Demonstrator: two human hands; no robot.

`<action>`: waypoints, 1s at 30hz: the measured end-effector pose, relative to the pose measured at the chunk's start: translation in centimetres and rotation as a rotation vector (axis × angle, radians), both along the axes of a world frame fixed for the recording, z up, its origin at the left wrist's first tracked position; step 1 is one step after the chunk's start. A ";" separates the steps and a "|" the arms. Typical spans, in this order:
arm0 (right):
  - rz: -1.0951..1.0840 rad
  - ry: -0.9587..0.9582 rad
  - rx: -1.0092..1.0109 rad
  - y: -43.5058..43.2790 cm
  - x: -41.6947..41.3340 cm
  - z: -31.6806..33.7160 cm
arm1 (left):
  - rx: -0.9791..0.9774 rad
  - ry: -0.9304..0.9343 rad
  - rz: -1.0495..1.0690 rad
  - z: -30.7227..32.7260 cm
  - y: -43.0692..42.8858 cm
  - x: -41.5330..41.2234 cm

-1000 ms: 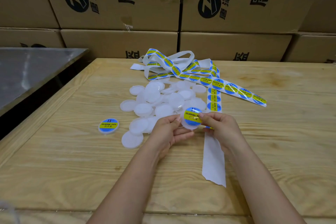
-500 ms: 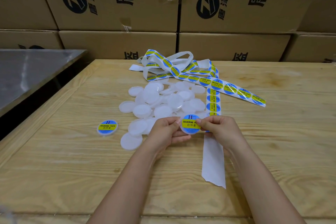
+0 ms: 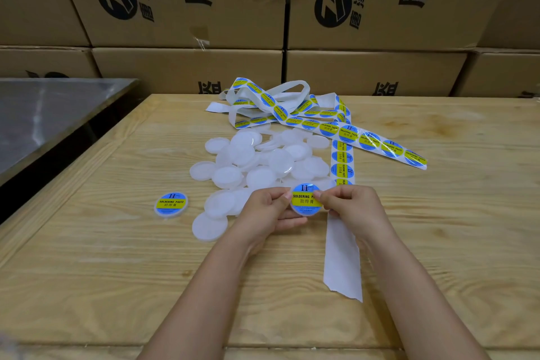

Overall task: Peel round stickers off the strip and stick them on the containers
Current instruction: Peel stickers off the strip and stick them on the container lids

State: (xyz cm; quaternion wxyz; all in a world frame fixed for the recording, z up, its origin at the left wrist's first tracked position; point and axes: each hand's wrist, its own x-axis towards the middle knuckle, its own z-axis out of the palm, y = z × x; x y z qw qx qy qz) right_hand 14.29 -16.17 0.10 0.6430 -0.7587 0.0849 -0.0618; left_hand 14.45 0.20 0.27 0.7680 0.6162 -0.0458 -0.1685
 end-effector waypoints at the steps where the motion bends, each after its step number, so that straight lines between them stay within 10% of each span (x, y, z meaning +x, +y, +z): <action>1: -0.002 -0.010 -0.003 0.0 0.0 0.0 | 0.002 0.001 0.001 0.0 0.0 0.0; 20: -0.181 -0.437 -0.526 2.9 -1.2 -0.4 | -0.050 0.038 0.167 0.0 -1.0 0.0; 30: -0.302 -0.302 -0.173 2.9 -0.2 -1.4 | -0.089 0.004 0.130 0.1 -1.3 -0.5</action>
